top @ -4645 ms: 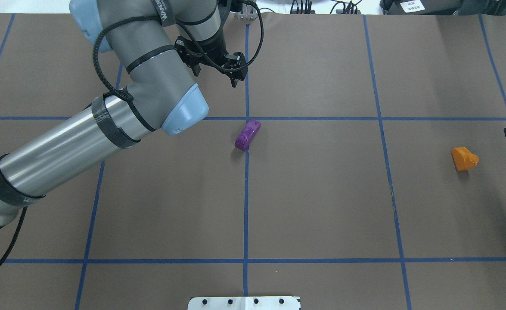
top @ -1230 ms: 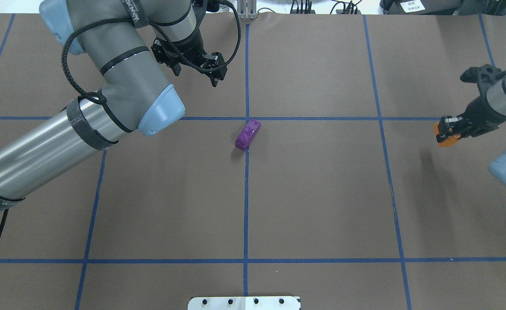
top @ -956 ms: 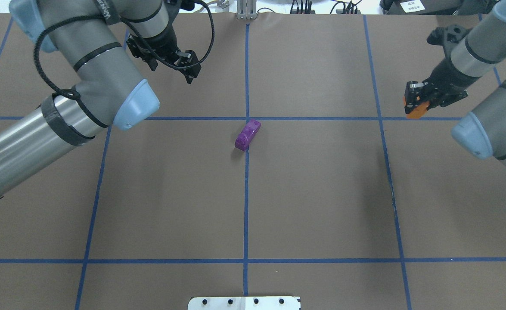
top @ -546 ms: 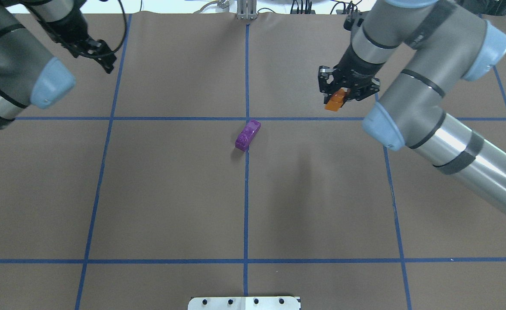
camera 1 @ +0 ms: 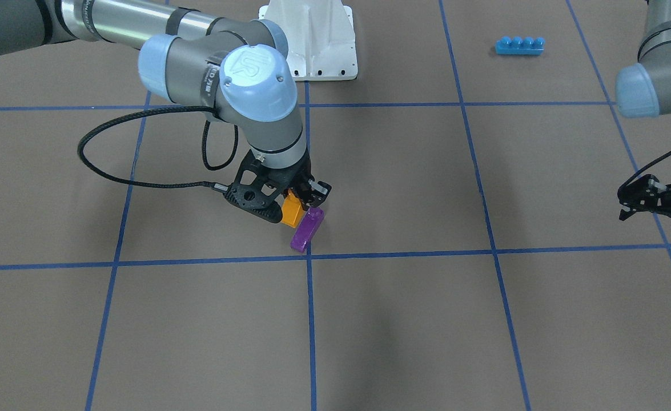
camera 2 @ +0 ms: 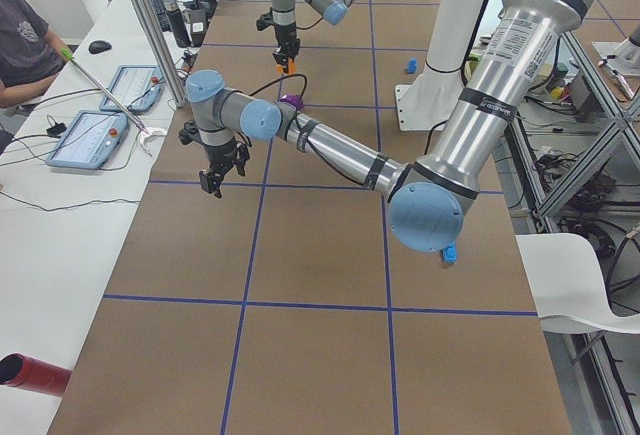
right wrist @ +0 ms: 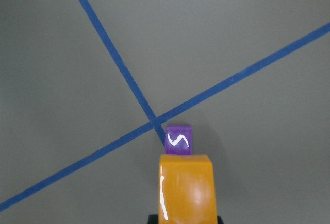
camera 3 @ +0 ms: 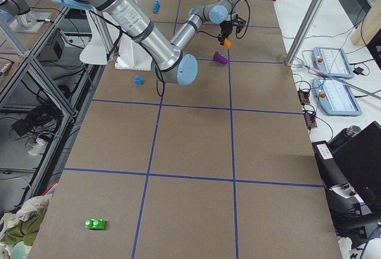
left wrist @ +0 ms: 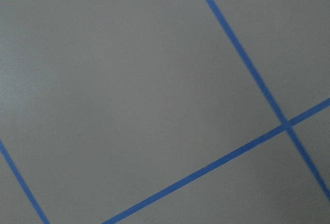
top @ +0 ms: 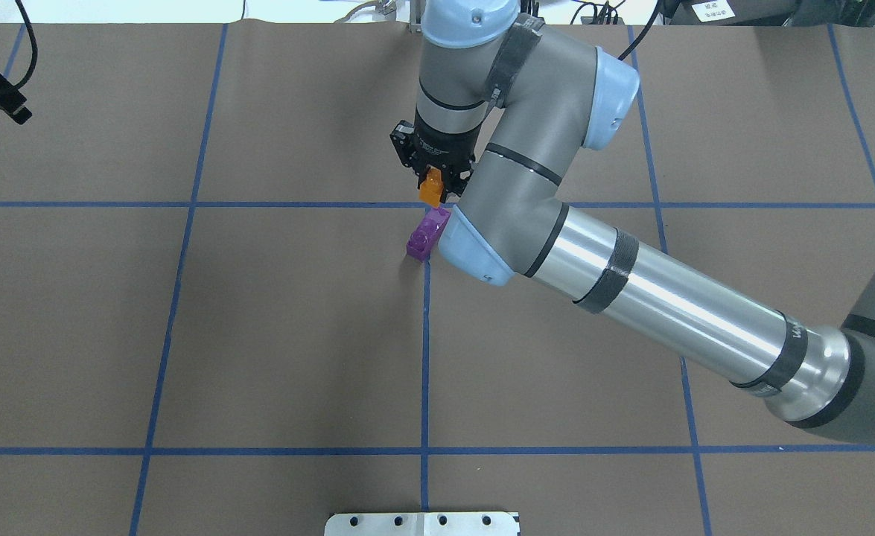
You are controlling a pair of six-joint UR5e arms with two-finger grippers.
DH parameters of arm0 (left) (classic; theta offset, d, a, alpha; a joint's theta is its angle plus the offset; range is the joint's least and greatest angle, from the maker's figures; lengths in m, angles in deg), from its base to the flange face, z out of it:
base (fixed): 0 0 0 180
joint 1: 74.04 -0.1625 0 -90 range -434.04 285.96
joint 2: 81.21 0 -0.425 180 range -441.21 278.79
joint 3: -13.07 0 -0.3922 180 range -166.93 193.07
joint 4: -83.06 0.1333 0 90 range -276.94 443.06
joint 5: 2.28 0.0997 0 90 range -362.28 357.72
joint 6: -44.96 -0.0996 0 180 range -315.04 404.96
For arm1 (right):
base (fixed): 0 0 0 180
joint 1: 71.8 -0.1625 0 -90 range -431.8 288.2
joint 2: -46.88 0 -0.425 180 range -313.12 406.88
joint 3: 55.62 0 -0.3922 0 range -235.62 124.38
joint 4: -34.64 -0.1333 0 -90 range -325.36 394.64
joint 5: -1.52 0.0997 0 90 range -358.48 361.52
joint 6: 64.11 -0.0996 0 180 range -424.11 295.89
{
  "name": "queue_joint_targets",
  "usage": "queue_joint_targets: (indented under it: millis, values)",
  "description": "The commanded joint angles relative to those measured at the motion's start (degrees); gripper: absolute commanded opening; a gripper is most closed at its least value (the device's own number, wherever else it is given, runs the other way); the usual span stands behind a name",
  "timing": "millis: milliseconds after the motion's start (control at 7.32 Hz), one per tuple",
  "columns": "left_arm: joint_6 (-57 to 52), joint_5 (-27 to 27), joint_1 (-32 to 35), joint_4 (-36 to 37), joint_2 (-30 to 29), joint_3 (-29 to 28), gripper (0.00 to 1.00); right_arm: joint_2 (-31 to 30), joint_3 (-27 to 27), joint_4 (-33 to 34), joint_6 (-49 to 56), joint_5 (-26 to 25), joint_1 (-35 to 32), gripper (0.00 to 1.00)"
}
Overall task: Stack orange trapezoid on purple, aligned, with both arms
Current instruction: 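Carry the orange block with the right gripper over the purple block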
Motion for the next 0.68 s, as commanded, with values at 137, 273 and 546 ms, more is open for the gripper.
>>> queue_joint_targets:
  millis: [137, 273, 546]
  values:
    - [-0.89, 0.0, 0.42, -0.72, 1.26, -0.42, 1.0, 5.08, 8.62, -0.5, -11.8, -2.98, 3.09, 0.0]
    - [-0.89, 0.0, 0.42, -0.72, 1.26, -0.42, 1.0, 4.92, 9.0, -1.11, -13.58, -3.07, 3.7, 0.0]
    - [-0.8, 0.0, 0.33, -0.63, 1.35, -0.34, 1.0, 4.48, 9.18, -1.11, -13.43, -4.03, 4.41, 0.0]
